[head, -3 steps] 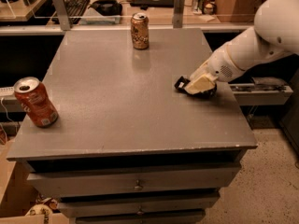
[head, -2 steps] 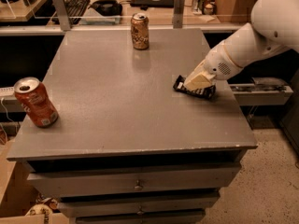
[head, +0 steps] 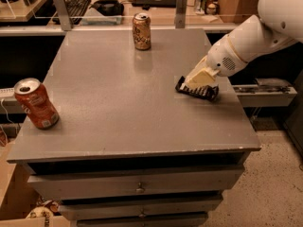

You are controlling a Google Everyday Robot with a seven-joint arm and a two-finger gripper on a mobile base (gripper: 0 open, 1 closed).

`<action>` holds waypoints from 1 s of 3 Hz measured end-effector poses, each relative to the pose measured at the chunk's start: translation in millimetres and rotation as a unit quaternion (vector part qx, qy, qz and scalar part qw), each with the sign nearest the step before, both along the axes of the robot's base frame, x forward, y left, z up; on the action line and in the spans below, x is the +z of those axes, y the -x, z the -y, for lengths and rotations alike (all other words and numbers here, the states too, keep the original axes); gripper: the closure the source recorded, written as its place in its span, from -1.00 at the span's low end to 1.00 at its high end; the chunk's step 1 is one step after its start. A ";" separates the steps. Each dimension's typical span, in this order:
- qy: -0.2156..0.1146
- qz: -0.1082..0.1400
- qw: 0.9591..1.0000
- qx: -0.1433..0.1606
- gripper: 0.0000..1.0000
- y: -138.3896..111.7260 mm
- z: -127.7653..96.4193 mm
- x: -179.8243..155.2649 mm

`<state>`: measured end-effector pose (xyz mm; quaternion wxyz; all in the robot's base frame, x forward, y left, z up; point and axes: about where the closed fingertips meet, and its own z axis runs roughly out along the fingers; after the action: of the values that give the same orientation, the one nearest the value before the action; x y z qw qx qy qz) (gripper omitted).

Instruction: Move rxbar chocolate near orange can

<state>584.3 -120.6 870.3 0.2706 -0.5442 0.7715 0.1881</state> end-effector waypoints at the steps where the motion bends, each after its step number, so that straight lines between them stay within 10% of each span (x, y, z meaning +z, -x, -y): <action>1: 0.000 -0.001 1.000 0.002 0.17 0.0 -1.9 -1.1; 3: -0.016 0.006 0.999 -0.033 -0.90 -26.3 18.2 -12.8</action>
Offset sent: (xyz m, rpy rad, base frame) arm 0.0017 -0.0131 -0.0015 0.0256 0.0007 -0.0384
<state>610.6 -138.9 857.5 0.2901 -0.5153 0.7843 0.1876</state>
